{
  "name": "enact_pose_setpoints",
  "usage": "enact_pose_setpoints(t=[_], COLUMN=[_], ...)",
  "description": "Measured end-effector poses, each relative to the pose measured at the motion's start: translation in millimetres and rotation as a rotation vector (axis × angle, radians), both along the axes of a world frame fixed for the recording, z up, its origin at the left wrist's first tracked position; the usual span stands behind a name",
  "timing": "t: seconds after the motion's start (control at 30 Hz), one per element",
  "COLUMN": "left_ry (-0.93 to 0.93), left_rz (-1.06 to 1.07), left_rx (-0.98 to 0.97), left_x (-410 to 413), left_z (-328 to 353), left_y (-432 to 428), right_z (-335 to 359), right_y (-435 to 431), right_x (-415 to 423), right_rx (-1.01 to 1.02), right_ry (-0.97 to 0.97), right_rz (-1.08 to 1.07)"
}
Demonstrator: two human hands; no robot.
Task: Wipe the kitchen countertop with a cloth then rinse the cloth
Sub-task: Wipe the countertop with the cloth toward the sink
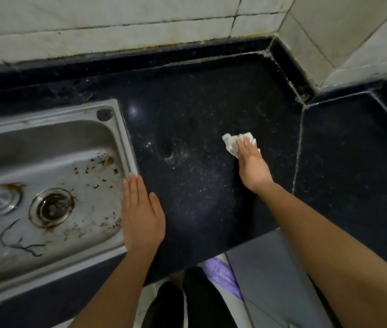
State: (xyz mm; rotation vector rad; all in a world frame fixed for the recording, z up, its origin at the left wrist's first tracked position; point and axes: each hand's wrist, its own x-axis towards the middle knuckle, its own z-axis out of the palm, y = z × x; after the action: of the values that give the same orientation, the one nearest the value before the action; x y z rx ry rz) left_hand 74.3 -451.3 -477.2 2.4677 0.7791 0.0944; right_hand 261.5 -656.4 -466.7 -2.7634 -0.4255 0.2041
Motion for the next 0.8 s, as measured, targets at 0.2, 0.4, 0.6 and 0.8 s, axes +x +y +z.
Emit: enact_pose_setpoints(t=[0.2,0.4,0.6,0.8], left_ry=[0.014,0.019,0.033,0.021], left_rz=[0.026,0.041,0.053,0.068], left_rx=[-0.024,-0.033,-0.021,-0.024], left_x=[1.9,3.3,3.6,3.0], left_z=[1.2,4.9,1.9,-0.1], left_y=[-0.1,-0.9,0.6,0.3], right_z=[-17.5,-17.4,2.1,-3.1], right_y=[48.1,-9.5,28.0,135.4], right_x=[-49.0,-118.9,1.9,70.9], right_rx=[0.116,0.037,-0.029,0.051], right_ry=[-0.058,0.031,0.017,0.027], right_rz=[0.343,0.943,1.157,0.559])
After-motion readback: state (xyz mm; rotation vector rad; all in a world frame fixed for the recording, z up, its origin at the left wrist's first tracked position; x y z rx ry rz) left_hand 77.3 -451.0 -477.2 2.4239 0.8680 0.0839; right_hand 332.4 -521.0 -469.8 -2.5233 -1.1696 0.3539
